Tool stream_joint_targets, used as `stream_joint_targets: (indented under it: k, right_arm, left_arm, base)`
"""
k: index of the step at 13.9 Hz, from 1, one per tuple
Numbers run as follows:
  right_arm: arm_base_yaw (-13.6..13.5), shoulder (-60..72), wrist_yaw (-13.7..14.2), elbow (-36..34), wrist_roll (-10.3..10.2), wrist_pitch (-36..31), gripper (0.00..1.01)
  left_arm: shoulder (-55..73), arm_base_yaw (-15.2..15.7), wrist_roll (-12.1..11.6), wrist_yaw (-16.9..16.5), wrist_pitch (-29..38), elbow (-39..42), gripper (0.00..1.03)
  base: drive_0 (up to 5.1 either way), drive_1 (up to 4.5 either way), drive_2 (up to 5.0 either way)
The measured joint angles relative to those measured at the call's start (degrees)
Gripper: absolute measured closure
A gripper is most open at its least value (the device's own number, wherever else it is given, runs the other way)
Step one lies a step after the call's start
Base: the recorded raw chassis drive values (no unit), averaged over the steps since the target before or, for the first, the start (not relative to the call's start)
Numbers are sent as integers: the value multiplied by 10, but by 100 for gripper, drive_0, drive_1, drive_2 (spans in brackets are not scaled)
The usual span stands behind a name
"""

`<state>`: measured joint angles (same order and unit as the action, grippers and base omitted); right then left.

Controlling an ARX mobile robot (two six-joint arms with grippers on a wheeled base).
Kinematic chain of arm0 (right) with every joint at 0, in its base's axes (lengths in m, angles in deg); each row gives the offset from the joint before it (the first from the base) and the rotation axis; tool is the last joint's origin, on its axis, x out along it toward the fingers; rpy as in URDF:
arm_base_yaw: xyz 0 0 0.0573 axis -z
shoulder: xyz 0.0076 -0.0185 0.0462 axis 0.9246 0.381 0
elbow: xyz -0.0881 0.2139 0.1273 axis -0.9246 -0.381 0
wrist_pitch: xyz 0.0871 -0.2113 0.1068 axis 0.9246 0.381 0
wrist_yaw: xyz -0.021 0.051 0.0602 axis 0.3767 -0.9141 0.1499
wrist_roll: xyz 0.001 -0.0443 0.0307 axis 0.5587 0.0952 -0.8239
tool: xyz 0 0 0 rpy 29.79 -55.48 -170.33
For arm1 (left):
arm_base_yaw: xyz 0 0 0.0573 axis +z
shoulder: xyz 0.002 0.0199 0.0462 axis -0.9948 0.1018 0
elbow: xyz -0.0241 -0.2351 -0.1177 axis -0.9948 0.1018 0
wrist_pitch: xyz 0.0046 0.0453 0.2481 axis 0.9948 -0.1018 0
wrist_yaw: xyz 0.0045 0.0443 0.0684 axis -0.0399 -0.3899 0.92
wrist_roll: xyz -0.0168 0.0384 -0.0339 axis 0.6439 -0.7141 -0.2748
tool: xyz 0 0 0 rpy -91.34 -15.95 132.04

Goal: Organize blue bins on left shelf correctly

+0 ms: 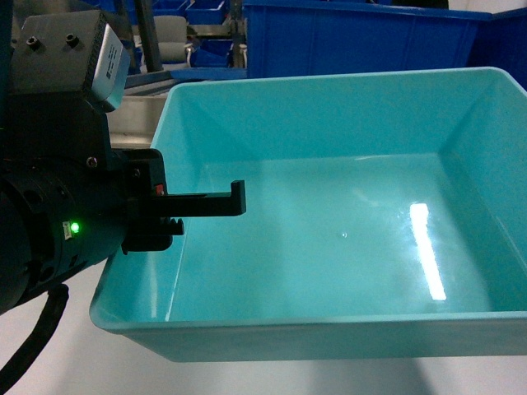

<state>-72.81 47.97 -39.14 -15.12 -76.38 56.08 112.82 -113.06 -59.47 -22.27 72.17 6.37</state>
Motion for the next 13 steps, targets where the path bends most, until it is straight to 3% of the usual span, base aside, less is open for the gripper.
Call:
stream_joint_targets:
  k: [13]
  right_arm:
    - [0, 0, 0, 0, 0, 0, 99]
  left_arm:
    - [0, -1, 0, 1, 0, 0, 101]
  base:
    - [-476, 265, 265]
